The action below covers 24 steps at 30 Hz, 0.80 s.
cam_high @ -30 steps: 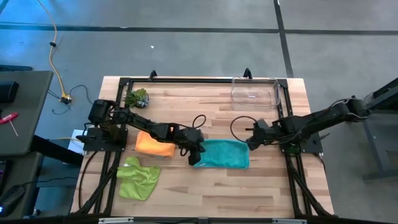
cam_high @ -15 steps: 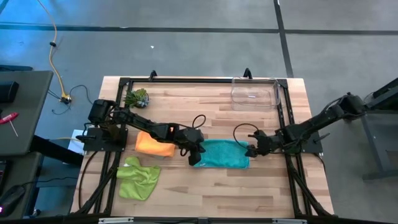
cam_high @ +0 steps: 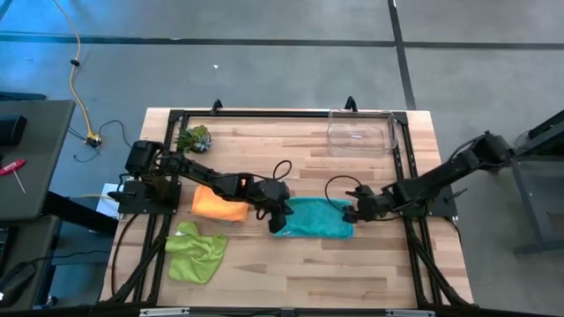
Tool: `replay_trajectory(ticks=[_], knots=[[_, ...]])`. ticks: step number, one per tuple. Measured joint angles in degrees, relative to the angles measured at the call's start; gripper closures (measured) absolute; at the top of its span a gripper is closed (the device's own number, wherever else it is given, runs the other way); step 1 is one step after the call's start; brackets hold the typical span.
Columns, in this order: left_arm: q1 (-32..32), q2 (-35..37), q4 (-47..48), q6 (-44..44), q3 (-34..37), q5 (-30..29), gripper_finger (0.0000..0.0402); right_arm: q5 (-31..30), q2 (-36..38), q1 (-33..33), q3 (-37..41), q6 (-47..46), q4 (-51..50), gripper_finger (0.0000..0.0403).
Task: Fold microfiber towels
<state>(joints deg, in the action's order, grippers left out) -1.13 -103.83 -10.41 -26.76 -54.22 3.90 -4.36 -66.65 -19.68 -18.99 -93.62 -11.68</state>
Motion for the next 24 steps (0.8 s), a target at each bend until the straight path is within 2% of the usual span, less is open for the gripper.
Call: replay_trajectory(ticks=[7,15,24], knots=[[-1.1,0.0,-0.2,-1.2,0.0,0.0,0.0402,-0.6,-5.0,0.0,-3.9,0.0,-1.0,0.0129],[-2.5,2.6,-1.1,1.5,0.0,1.7,0.0401,-1.3,-5.9,0.0,-4.6,-2.0,-3.5,0.0215],[-5.5,14.5,5.4,6.5,0.0,-0.6,0.0402,-1.6,-5.9,0.1,-4.5,-2.5,-4.9,0.0310]])
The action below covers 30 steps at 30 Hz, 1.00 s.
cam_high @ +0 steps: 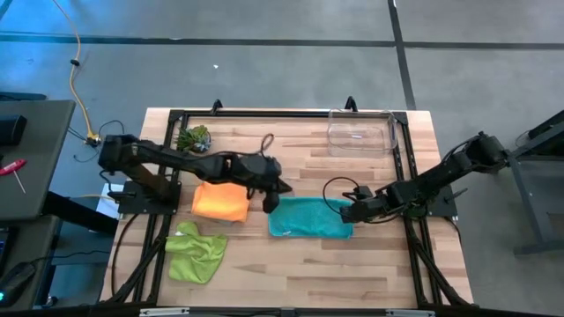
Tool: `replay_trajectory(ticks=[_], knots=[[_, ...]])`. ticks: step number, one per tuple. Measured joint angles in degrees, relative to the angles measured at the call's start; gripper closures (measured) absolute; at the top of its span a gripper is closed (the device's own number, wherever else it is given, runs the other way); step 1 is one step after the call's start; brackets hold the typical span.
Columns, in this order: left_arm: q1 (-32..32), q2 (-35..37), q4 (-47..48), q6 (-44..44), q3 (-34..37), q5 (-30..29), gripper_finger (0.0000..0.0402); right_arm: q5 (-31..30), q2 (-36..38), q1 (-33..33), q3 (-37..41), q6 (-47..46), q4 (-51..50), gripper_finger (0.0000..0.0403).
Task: Fold microfiber towels
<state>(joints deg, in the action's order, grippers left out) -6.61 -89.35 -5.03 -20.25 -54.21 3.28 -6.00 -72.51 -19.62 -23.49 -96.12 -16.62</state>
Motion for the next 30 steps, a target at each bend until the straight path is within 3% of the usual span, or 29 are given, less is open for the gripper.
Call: replay_trajectory(ticks=[9,20,30], knots=[[-0.7,8.0,1.1,2.5,0.0,-7.0,0.0402,-1.1,0.0,0.0,0.0,0.0,-1.6,0.0397],[-0.7,8.3,0.9,-0.3,0.0,-7.6,0.0401,-4.9,3.1,0.2,0.1,2.9,-5.4,0.0403],[-0.7,8.3,0.8,-0.8,0.0,-8.9,0.0402,-3.9,8.8,0.2,0.2,4.9,-7.9,0.0403]])
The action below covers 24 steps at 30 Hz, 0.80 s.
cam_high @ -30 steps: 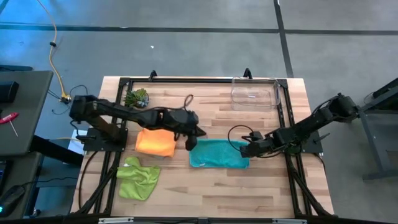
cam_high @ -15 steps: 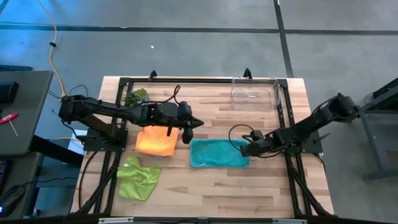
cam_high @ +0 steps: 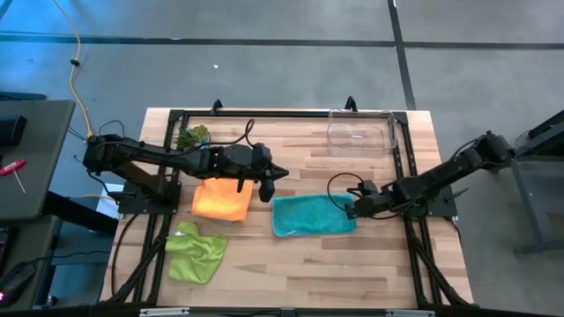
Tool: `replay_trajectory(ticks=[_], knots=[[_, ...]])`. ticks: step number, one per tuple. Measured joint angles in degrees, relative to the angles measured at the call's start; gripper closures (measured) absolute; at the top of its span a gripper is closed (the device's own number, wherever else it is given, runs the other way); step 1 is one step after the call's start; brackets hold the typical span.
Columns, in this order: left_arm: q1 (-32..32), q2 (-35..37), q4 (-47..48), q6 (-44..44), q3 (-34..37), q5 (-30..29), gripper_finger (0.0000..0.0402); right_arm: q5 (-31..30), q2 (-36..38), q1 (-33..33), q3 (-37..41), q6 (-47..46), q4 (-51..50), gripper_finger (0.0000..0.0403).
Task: Fold microfiber towels
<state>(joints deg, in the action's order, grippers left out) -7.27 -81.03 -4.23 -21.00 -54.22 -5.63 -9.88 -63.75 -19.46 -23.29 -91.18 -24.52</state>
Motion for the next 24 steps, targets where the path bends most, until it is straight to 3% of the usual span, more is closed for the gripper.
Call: replay_trajectory(ticks=[17,24], knots=[[-0.6,0.0,0.1,0.1,0.0,0.0,0.0402,0.7,3.5,0.0,-0.2,1.3,0.6,0.0403],[-1.2,0.0,0.1,0.2,0.0,-1.0,0.0402,1.1,3.5,-0.1,-0.2,3.4,5.4,0.0403]])
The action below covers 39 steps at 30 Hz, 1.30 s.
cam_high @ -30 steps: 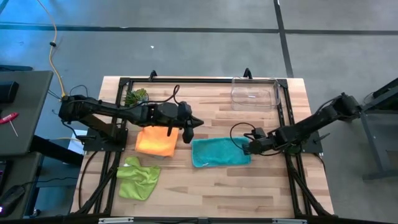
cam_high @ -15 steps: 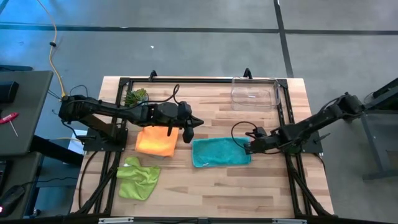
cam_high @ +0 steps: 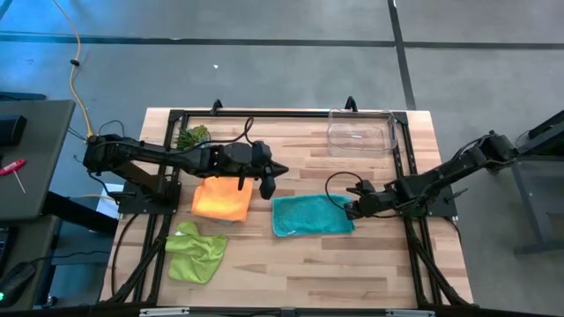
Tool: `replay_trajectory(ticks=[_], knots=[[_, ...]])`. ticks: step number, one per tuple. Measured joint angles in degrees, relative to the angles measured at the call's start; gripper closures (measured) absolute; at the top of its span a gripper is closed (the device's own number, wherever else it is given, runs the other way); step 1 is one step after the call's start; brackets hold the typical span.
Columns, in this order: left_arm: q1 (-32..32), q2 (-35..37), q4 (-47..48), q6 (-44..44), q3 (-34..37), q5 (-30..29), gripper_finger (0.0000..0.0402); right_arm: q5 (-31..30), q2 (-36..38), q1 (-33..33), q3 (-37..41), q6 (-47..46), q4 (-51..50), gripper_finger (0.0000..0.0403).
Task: Fold microfiber towels
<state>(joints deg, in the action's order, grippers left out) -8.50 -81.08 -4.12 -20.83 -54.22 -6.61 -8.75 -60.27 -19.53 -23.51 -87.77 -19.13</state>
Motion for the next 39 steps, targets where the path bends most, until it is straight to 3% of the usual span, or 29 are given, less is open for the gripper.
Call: replay_trajectory(ticks=[9,16,25,31,39], knots=[[-2.1,0.0,0.0,0.0,0.0,-0.5,0.0401,0.0,0.0,0.1,0.0,0.6,0.9,0.0403],[-3.9,0.0,-0.2,0.0,0.0,-0.5,0.0402,0.3,0.0,1.0,-0.2,2.9,8.5,0.0403],[-5.0,0.0,-0.4,3.0,0.0,1.2,0.0401,0.5,-0.8,4.9,-7.4,10.8,8.9,0.0403],[-5.0,0.0,-3.5,6.3,0.0,1.7,0.0401,1.1,-5.9,7.8,-12.0,15.6,10.9,0.0403],[-5.0,0.1,-8.9,8.6,0.0,1.6,0.0401,2.0,-18.8,10.3,-19.7,22.1,17.0,0.0403]])
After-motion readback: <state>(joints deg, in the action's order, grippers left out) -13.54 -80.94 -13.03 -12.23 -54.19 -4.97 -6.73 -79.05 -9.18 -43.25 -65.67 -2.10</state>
